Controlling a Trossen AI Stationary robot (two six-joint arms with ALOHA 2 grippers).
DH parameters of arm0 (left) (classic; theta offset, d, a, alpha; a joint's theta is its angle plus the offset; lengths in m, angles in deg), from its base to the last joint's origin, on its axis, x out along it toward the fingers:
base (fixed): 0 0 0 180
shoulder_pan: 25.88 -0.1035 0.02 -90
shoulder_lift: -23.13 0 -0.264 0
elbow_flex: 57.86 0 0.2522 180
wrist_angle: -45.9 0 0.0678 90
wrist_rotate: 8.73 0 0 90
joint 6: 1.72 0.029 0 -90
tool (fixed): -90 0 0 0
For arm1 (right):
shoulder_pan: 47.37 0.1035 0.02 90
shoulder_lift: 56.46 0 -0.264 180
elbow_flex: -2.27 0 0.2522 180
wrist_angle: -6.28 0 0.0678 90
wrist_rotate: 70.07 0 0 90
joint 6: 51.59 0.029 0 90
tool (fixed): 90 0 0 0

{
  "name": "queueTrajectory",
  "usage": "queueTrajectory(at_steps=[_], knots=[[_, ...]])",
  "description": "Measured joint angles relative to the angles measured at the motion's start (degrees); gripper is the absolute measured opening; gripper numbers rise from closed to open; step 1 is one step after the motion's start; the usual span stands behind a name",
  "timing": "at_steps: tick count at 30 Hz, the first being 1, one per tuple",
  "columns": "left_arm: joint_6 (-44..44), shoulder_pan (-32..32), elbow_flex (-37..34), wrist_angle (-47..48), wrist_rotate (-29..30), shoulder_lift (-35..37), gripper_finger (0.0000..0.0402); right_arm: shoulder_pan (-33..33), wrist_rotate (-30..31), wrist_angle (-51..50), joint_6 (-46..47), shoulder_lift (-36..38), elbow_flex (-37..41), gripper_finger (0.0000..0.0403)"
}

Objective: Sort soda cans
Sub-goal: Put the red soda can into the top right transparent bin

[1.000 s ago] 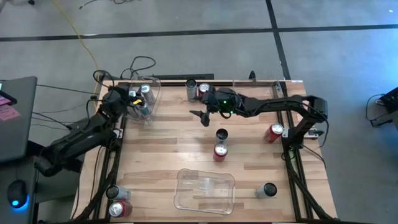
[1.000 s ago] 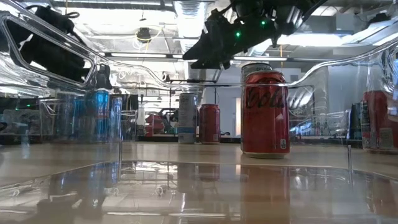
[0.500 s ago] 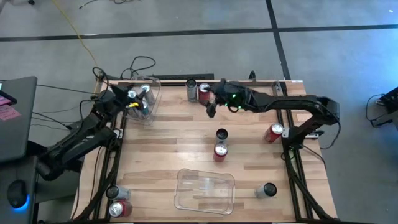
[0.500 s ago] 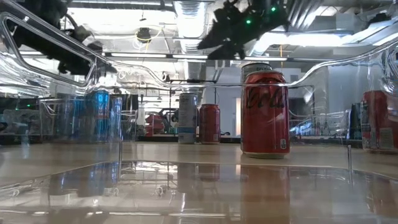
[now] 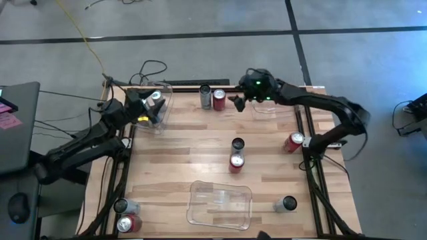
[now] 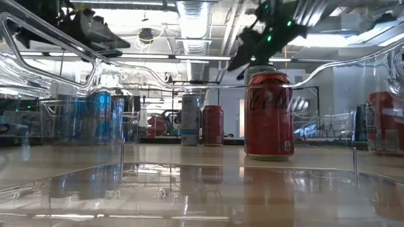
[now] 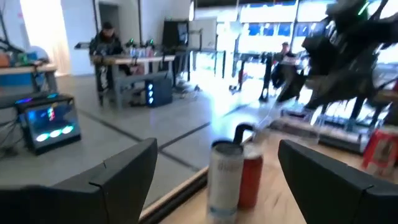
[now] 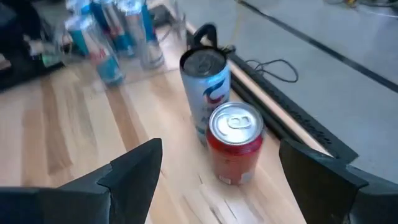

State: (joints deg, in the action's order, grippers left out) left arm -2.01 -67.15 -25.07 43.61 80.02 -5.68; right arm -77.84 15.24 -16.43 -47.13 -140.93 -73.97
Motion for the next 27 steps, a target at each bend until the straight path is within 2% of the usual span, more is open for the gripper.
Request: queueTrajectory(at_steps=[3,7,16,21,27], knots=[[-0.32,1.13,0.0,-4.46,0.0,-2.44,0.0332,-0.36,-0.5,-0.17,-2.41,-5.26,-2.63,0.0342],[-0.34,1.53,0.1,-8.83,0.02,-5.95,0.0332,-1.64,-1.53,-3.47,-1.61,-11.91,-9.98,0.0342],[3.59,1.53,8.44,0.37,-0.18,-12.95,0.0332,-2.2,-1.58,-19.16,-4.36,-23.28,-27.38,0.0342],[4.15,1.53,9.89,-0.52,-1.59,-15.58,0.0332,-2.38,-1.64,-23.15,-4.65,-27.36,-31.56,0.0342],[4.91,1.56,11.79,-1.55,-2.59,-16.99,0.0332,-2.7,-1.58,-24.11,-4.53,-30.19,-31.98,0.0348]])
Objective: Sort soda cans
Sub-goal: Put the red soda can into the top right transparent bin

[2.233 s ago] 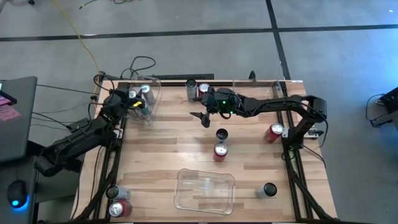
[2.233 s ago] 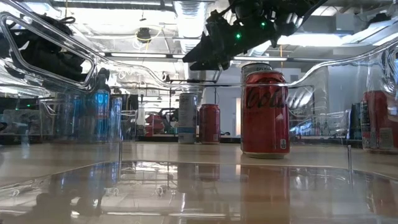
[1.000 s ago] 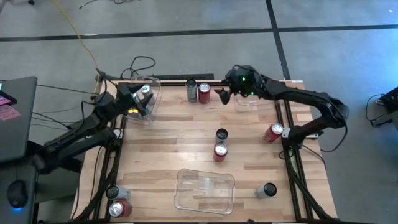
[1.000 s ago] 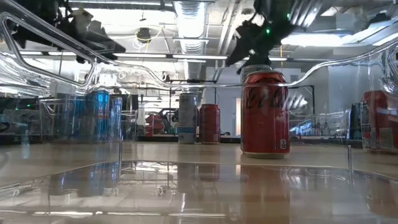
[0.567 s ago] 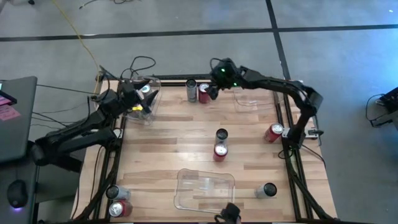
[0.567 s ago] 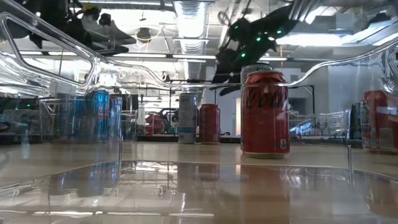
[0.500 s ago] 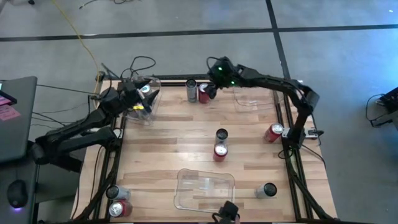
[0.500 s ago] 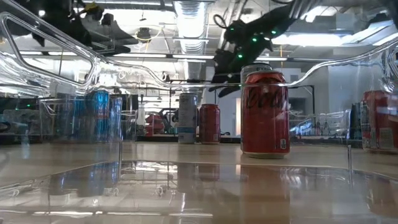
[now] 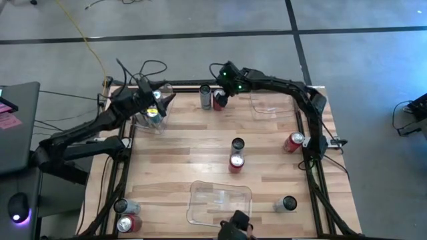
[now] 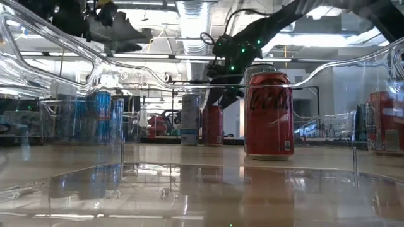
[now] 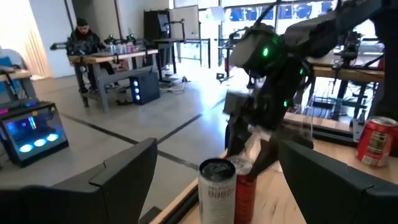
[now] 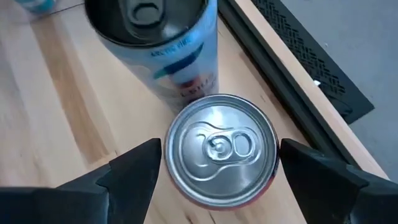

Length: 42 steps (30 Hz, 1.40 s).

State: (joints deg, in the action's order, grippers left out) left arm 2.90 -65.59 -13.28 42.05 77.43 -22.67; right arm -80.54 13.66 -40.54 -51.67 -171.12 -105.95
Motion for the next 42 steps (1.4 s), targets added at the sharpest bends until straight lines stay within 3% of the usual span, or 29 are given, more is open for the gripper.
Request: queueTrajectory(at_steps=[19,26,36,42], knots=[[0.86,0.05,1.39,-2.84,-0.16,0.04,0.0332,0.0,0.06,-0.26,-0.64,-0.04,-0.1,0.0381],[0.77,0.05,1.39,-2.84,-0.16,0.04,0.0332,0.0,0.06,-0.98,-2.97,-0.01,-0.1,0.0351],[0.57,0.05,1.39,-2.65,-0.14,0.04,0.0332,0.12,0.08,-0.85,-4.18,0.16,-0.1,0.0265],[0.55,0.05,1.39,-2.09,-0.14,0.04,0.0332,0.11,0.34,-4.0,-4.26,0.29,-0.28,0.0247]])
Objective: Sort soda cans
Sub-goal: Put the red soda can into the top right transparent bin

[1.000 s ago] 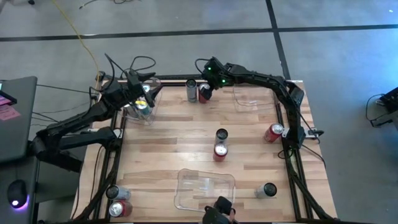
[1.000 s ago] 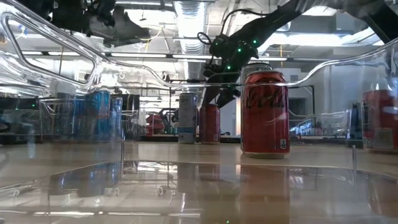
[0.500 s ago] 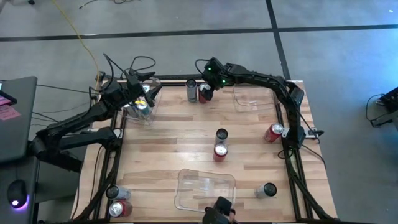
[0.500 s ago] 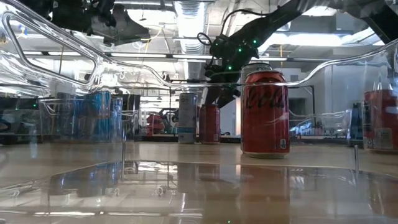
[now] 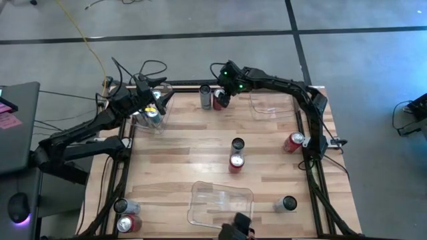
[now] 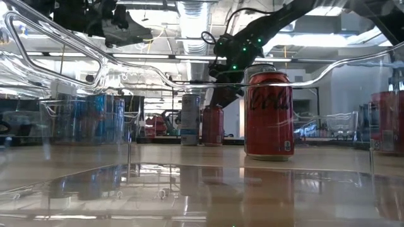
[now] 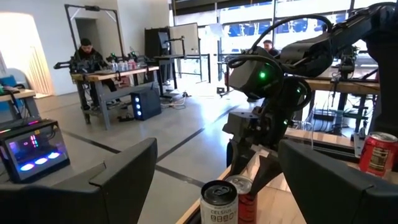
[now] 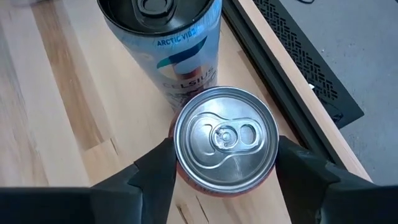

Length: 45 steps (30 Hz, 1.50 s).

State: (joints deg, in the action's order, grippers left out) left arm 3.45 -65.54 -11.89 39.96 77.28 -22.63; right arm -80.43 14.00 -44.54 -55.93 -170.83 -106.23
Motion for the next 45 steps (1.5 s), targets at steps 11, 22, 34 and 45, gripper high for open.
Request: queueTrajectory(at_steps=[11,22,34,45], knots=[[-0.04,0.0,0.0,0.96,0.0,0.0,0.0332,0.55,0.01,-7.95,-0.04,3.04,0.3,0.0245],[-0.46,0.0,0.0,1.02,0.02,0.0,0.0332,2.64,-0.31,-15.89,1.25,8.35,0.32,0.0244],[-0.39,0.0,-0.02,2.42,0.02,0.0,0.0332,4.41,1.7,-18.84,4.52,8.22,3.53,0.0244],[-0.28,0.0,-0.02,2.33,0.02,0.02,0.0332,6.08,2.12,-17.4,5.63,8.46,5.08,0.0252]])
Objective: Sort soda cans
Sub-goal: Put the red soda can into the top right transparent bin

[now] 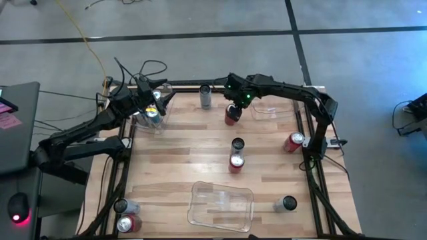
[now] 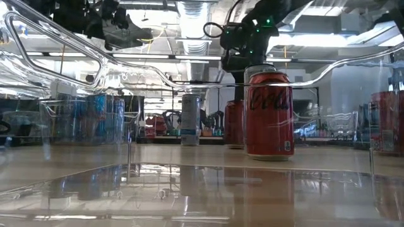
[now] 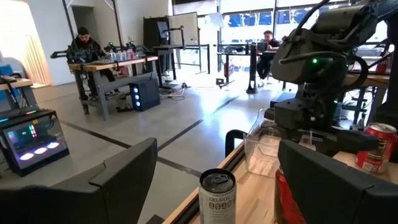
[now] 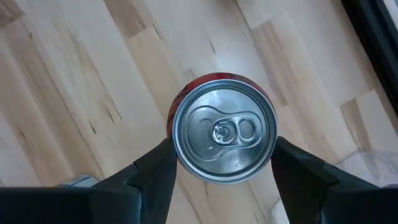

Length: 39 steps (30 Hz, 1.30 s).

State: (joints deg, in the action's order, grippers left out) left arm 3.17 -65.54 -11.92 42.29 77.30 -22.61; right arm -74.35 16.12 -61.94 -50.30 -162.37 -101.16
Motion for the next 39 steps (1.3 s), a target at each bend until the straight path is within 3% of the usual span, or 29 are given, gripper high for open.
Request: queueTrajectory(at_steps=[22,30,39], knots=[[0.07,0.0,0.0,-0.15,0.0,0.0,0.0332,0.0,-1.0,1.54,0.84,-0.42,0.28,0.0376],[0.07,0.0,0.0,-0.12,0.0,0.0,0.0332,0.74,-1.11,4.21,1.61,-0.39,0.26,0.0377],[0.07,0.0,0.0,-0.11,0.0,0.0,0.0332,0.57,-1.05,4.11,2.83,-0.37,0.2,0.0332]])
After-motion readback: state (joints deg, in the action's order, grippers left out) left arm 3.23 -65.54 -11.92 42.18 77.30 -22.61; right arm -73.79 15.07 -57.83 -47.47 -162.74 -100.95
